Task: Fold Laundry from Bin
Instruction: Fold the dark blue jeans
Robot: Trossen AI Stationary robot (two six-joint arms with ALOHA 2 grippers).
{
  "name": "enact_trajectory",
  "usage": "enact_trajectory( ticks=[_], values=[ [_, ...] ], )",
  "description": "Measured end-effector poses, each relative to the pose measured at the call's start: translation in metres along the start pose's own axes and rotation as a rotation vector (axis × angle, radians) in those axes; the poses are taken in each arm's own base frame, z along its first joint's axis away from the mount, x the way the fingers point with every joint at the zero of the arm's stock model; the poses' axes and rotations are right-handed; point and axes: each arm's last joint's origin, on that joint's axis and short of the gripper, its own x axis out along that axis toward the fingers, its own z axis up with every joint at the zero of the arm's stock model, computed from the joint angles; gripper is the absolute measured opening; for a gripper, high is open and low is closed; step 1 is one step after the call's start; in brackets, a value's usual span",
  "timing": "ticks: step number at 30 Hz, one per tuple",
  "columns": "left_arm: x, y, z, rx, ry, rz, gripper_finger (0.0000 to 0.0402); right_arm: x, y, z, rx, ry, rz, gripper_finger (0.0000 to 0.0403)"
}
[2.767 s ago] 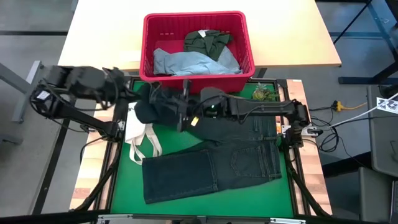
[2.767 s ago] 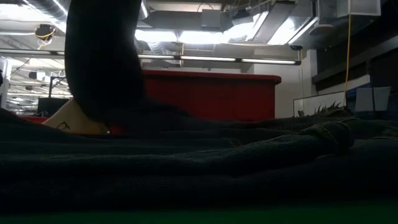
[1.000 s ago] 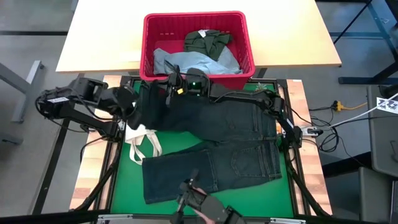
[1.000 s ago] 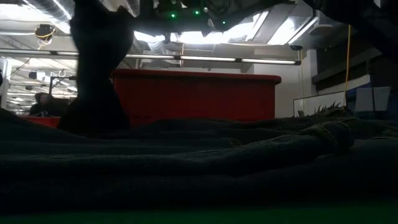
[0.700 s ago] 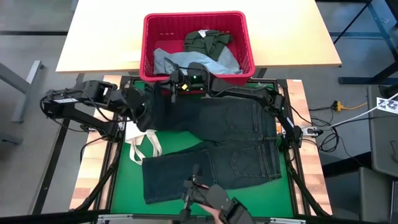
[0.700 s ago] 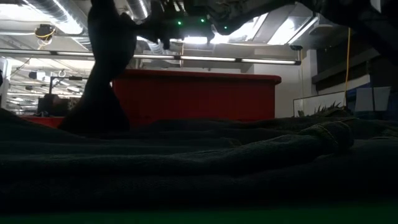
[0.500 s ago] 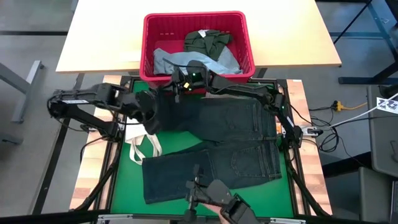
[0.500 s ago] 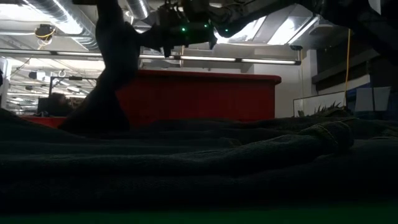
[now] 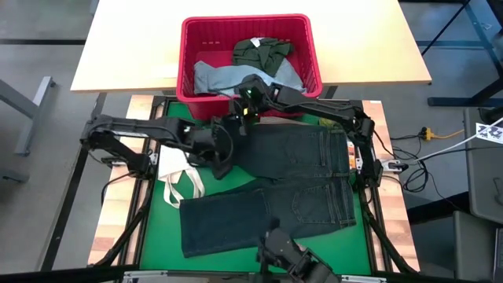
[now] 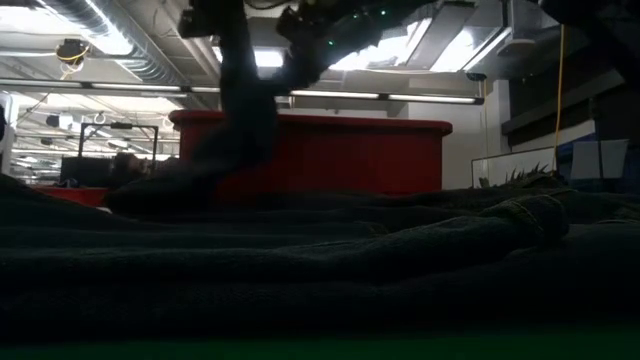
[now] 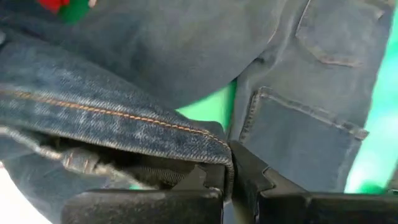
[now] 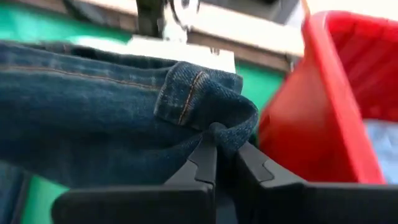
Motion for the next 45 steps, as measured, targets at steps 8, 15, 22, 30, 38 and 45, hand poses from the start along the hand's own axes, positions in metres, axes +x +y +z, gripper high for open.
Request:
enact_trajectory(
  ticks=[8,15,22,30,38,45],
  values=[
    [0.049,-0.012,0.003,0.03,0.098,0.074,0.0009,-0.002,0.008,-0.018,-0.009,0.203,0.034,0.0021],
    [0.075,-0.017,0.006,0.128,0.109,0.116,0.0026,-0.002,0.008,-0.021,-0.01,0.262,-0.003,0.0021],
    [0.079,-0.024,0.015,0.226,0.004,0.068,0.0063,-0.002,0.006,-0.022,-0.016,0.293,-0.049,0.003],
    [0.079,-0.03,0.021,0.311,-0.048,0.012,0.0133,-0.005,0.005,-0.03,-0.024,0.428,-0.148,0.0125],
    [0.078,-0.029,0.021,0.399,-0.039,-0.007,0.0176,-0.013,0.007,-0.043,-0.061,0.698,-0.295,0.0187],
    [0.066,-0.034,0.03,0.502,-0.084,-0.034,0.0178,-0.023,0.015,-0.056,-0.088,0.903,-0.26,0.0187]
  ],
)
